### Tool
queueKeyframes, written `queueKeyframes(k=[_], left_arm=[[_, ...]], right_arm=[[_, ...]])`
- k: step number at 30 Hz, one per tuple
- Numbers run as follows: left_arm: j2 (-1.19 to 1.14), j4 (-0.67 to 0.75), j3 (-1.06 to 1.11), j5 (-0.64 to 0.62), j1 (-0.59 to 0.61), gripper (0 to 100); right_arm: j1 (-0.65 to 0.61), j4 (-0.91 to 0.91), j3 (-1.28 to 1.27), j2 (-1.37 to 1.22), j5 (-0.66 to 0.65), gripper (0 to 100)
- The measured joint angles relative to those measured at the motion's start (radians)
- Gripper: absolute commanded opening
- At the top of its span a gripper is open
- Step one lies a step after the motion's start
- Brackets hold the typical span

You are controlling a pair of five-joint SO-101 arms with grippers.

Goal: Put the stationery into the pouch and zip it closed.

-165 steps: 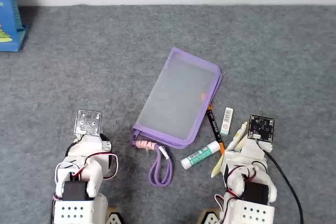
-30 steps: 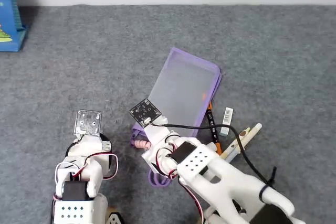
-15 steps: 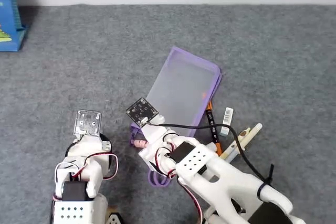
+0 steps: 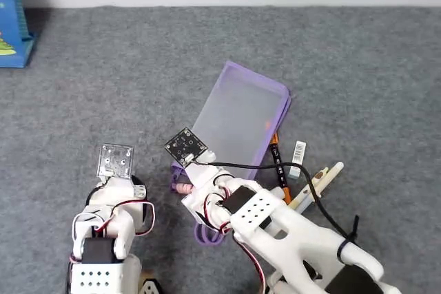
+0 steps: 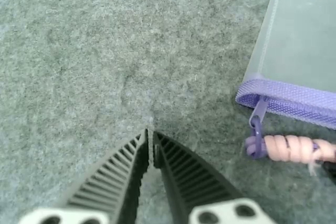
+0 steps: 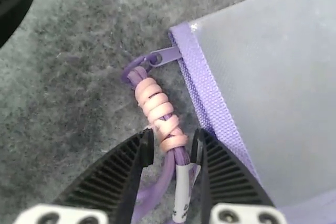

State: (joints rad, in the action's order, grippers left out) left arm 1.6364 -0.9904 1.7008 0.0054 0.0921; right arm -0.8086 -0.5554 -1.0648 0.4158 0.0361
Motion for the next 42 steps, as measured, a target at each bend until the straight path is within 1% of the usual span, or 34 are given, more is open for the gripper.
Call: queueKeyframes(k=[6,12,14,18,21,25,30,33,37,42], left_arm=[[0.0,0.0,0.0,0.0,0.0,1],[0.0,0.0,0.0,0.0,0.0,1],[0.0,0.0,0.0,0.0,0.0,1],[0.0,0.0,0.0,0.0,0.0,1],[0.0,0.0,0.0,0.0,0.0,1],[0.0,0.0,0.0,0.0,0.0,1],[0.0,0.0,0.0,0.0,0.0,1],[0.0,0.0,0.0,0.0,0.0,1],[0.0,0.0,0.0,0.0,0.0,1],[0.0,0.0,0.0,0.0,0.0,1]], right_arm=[[0.0,0.0,0.0,-0.054,-0.003,6.4],[-0.002,-0.014,0.063,-0.14,-0.006,4.6],[-0.002,-0.02,0.069,-0.141,-0.006,0.2],[0.0,-0.032,0.071,-0.141,-0.006,0.7],[0.0,-0.12,0.097,-0.137,-0.006,0.8],[0.002,-0.299,0.114,-0.029,-0.006,0.8],[0.034,-0.506,0.114,0.233,-0.006,0.8],[0.037,-0.597,0.114,0.377,-0.028,0.8],[0.038,-0.621,0.091,0.505,-0.055,0.8],[0.038,-0.624,0.077,0.535,-0.063,0.8]])
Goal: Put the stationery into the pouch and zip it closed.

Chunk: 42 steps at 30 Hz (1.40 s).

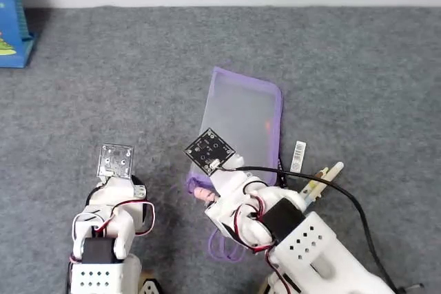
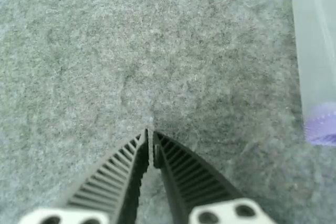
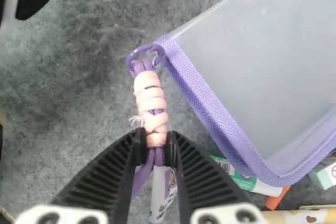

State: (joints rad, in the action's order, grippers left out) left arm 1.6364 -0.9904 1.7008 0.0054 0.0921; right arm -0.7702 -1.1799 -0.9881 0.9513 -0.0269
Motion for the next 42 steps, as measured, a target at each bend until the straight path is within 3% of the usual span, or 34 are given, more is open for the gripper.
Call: queueKeyframes(k=[8,15,21,30,33,39,42], left_arm=[[0.0,0.0,0.0,0.0,0.0,1],[0.0,0.0,0.0,0.0,0.0,1],[0.0,0.0,0.0,0.0,0.0,2],[0.0,0.0,-0.16,0.087,0.0,2],[0.0,0.0,-0.193,0.069,0.0,7],[0.0,-0.064,-0.199,-0.038,-0.015,29],[0.0,-0.135,-0.23,-0.094,-0.074,31]], right_arm=[[0.006,0.0,0.0,0.0,0.0,0.8],[0.126,0.009,0.0,0.0,-0.002,0.8],[0.141,0.012,0.0,0.0,-0.002,0.8],[0.144,0.028,0.0,0.034,0.021,0.8],[0.144,0.031,0.0,0.106,0.021,0.8],[0.146,0.031,0.0,0.249,0.025,0.8],[0.146,0.04,0.0,0.316,0.025,0.8]])
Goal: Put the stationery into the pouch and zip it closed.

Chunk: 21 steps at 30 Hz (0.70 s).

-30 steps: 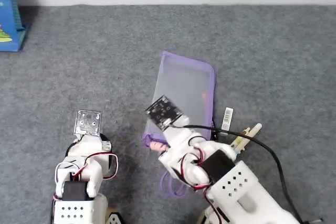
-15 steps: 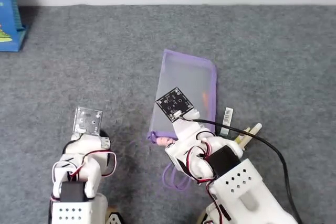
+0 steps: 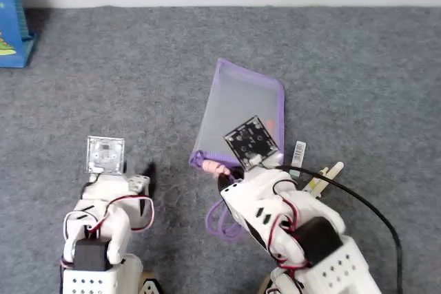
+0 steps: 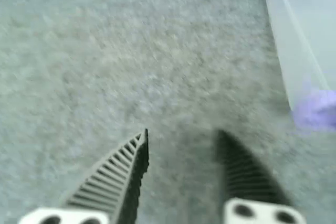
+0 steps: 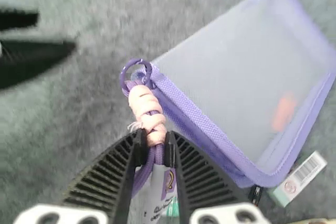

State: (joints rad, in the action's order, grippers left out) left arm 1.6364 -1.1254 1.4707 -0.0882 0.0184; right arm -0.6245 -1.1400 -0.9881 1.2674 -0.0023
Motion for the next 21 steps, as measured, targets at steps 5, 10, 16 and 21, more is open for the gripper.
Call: queueKeyframes(k=[5,10,16,21], left_arm=[[0.003,-0.077,-0.08,-0.031,-0.127,30],[0.003,-0.028,-0.094,-0.034,-0.157,28],[0.003,0.038,-0.094,-0.037,-0.193,28],[0.005,0.163,-0.037,-0.078,-0.235,28]], right_arm=[[0.002,0.006,0.0,0.074,0.0,0.8],[0.002,0.002,0.0,0.107,0.0,0.8],[0.002,0.002,0.0,0.121,0.0,0.8],[0.003,-0.014,0.0,0.123,0.0,0.8]])
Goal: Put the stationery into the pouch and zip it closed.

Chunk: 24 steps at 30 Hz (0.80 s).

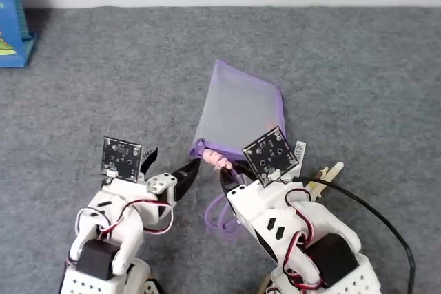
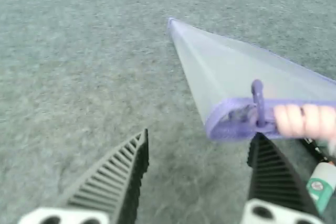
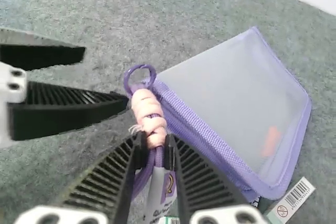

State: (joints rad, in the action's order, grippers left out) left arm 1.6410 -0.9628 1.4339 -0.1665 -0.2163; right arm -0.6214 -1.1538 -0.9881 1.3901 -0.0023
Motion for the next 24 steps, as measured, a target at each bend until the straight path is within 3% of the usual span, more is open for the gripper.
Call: queueKeyframes(k=[4,11,19,24], left_arm=[[0.0,0.091,0.057,-0.002,-0.005,28],[0.0,0.115,0.081,-0.002,-0.005,28],[-0.002,0.147,0.097,0.026,-0.005,19],[0.0,0.241,0.164,0.066,-0.005,18]], right_arm=[[-0.021,-0.015,0.0,0.0,0.0,0.8],[-0.037,-0.015,0.0,0.0,0.0,0.8],[-0.037,-0.029,0.0,0.0,0.0,0.8],[-0.041,-0.032,0.0,0.0,0.0,0.8]])
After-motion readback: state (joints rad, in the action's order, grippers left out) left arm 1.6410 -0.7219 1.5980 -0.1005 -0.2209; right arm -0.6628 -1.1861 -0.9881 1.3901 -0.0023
